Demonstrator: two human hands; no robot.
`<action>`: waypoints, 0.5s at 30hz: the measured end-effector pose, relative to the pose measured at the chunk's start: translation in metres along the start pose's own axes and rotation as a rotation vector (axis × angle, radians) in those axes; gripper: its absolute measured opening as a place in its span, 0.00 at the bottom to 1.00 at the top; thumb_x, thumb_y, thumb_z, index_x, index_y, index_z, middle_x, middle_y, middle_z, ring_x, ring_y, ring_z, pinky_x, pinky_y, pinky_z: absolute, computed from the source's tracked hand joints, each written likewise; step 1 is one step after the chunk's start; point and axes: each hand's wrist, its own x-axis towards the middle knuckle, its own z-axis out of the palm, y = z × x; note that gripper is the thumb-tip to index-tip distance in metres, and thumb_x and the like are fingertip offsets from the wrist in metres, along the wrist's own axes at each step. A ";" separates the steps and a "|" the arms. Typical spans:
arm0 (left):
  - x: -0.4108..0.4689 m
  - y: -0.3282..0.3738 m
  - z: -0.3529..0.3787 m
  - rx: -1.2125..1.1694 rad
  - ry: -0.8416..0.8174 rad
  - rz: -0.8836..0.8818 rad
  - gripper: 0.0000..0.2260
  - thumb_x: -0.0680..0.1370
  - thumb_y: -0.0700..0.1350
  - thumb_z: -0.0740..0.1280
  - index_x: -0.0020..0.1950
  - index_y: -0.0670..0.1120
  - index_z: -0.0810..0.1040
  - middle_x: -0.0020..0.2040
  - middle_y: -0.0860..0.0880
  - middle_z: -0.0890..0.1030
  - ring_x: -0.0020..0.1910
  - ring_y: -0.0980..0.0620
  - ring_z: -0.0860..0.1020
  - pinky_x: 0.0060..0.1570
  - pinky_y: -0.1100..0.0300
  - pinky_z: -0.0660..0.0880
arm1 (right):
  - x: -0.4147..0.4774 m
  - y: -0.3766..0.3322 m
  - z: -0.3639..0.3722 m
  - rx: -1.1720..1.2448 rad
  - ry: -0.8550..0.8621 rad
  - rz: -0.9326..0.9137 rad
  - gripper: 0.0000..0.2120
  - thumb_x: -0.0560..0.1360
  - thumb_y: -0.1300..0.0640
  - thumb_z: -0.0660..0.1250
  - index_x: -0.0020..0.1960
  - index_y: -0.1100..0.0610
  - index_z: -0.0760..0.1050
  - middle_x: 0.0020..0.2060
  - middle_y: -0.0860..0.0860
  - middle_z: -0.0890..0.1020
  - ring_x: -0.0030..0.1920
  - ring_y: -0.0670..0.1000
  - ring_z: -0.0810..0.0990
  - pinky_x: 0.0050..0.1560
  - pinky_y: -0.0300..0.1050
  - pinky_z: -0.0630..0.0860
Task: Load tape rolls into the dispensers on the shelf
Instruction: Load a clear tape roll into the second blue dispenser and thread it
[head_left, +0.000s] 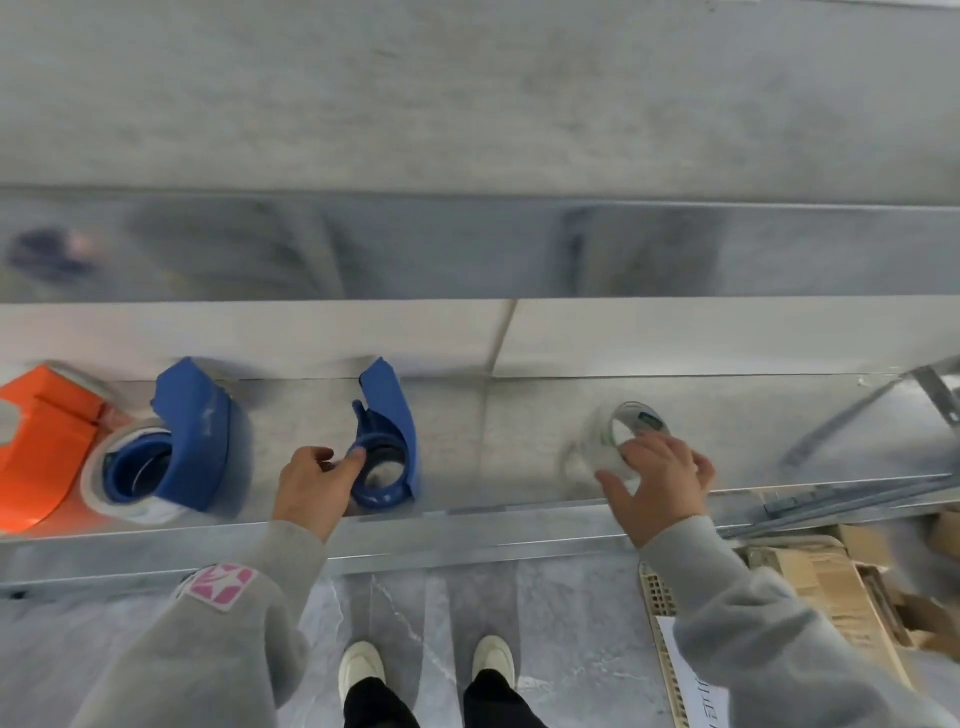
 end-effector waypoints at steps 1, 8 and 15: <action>-0.003 0.001 -0.002 -0.005 0.068 0.046 0.20 0.75 0.51 0.68 0.62 0.43 0.71 0.59 0.45 0.75 0.51 0.47 0.75 0.52 0.56 0.72 | -0.007 -0.018 -0.003 0.051 0.079 -0.101 0.13 0.67 0.46 0.64 0.42 0.53 0.81 0.45 0.48 0.83 0.56 0.54 0.75 0.56 0.50 0.58; -0.053 0.035 -0.037 -0.275 -0.295 0.352 0.05 0.77 0.48 0.66 0.49 0.50 0.79 0.47 0.51 0.82 0.48 0.52 0.80 0.52 0.59 0.76 | -0.037 -0.116 -0.020 0.132 0.390 -0.720 0.06 0.64 0.61 0.71 0.39 0.51 0.81 0.41 0.44 0.83 0.56 0.51 0.75 0.55 0.54 0.63; -0.068 0.034 -0.070 -0.658 -0.716 0.408 0.33 0.66 0.68 0.69 0.64 0.48 0.76 0.61 0.41 0.80 0.60 0.41 0.78 0.60 0.39 0.74 | -0.043 -0.158 -0.015 0.136 0.509 -0.928 0.04 0.69 0.59 0.70 0.40 0.51 0.82 0.40 0.44 0.84 0.54 0.50 0.75 0.52 0.54 0.65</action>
